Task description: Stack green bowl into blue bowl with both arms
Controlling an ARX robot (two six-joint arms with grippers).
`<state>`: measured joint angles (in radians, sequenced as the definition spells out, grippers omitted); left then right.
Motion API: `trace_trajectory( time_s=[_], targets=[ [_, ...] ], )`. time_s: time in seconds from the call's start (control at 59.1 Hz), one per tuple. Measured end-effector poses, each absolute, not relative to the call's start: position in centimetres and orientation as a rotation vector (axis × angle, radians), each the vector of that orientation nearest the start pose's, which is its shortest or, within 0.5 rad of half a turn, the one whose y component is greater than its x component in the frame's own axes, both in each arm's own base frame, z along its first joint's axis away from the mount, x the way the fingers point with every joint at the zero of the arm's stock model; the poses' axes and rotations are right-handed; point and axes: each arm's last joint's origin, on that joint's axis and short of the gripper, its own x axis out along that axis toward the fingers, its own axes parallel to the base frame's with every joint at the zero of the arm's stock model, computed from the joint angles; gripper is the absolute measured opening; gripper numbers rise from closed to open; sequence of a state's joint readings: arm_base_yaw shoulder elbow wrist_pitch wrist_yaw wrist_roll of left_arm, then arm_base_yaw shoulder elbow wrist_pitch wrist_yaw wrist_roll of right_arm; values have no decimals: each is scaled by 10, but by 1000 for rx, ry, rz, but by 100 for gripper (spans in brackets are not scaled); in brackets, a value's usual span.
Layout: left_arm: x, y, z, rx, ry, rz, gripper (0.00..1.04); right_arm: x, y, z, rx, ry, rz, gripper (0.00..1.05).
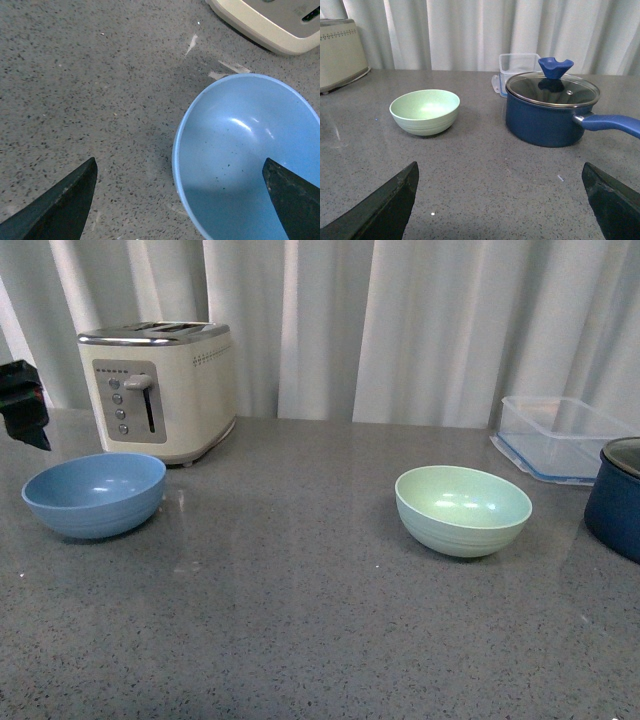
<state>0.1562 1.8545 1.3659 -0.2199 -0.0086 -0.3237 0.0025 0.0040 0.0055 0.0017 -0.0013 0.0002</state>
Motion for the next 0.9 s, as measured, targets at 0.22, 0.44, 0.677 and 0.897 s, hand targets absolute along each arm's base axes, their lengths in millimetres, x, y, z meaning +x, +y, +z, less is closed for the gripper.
trace_trajectory(
  time_s=[0.22, 0.44, 0.677, 0.897],
  targets=[
    [430, 51, 210, -338, 736, 296, 98, 98, 0, 165, 0, -3, 4, 95],
    [437, 48, 196, -310, 769, 341, 85, 98, 0, 165, 0, -3, 4, 95],
    [439, 49, 197, -315, 767, 339, 51, 98, 0, 165, 0, -3, 4, 95],
    [440, 49, 200, -324, 773, 324, 13, 98, 0, 165, 0, -3, 4, 95]
  ],
)
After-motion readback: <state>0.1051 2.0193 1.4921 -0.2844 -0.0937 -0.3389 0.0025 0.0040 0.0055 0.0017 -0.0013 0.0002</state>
